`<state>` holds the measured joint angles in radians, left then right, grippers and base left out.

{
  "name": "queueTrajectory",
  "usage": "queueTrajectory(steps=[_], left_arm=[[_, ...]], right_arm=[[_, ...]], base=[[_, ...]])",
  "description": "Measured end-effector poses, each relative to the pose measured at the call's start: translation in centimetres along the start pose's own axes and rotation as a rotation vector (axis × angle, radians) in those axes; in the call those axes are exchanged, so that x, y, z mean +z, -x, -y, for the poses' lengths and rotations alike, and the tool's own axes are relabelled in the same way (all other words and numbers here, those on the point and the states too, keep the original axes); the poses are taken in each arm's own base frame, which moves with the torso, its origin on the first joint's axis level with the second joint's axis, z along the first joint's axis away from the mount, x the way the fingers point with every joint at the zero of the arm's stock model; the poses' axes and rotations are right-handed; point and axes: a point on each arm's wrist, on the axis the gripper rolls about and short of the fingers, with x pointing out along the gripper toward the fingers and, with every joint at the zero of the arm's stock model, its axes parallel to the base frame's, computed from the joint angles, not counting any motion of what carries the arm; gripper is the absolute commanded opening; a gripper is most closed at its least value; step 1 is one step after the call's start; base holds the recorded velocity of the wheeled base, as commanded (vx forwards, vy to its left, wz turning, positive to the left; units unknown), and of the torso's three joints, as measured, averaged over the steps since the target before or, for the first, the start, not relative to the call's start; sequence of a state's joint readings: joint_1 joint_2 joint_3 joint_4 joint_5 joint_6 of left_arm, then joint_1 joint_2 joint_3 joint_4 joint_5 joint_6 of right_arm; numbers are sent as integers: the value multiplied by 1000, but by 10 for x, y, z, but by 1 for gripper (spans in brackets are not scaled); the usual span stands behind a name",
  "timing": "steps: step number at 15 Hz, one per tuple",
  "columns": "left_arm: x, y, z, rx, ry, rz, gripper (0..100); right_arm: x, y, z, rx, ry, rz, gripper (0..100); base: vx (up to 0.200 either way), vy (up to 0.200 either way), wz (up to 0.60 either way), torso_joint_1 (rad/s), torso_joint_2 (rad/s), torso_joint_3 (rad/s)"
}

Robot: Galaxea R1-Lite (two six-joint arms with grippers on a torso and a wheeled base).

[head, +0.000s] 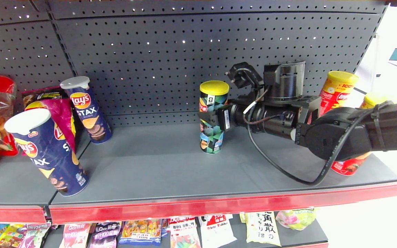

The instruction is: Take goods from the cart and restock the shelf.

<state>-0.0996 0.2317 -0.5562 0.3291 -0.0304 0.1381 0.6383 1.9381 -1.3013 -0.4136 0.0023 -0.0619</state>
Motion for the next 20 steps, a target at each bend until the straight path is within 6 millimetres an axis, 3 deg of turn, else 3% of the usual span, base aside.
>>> queueTrajectory(steps=[19,20], left_arm=[[-1,-1,0,7,0,-8,0],[-1,-1,0,6,0,-9,0]], right_arm=[[-1,-26,-2,-56,-16,9,100],[-2,-26,-2,-57,-16,6,0]], base=[[0,0,0,0,0,0],[0,0,0,0,0,0]])
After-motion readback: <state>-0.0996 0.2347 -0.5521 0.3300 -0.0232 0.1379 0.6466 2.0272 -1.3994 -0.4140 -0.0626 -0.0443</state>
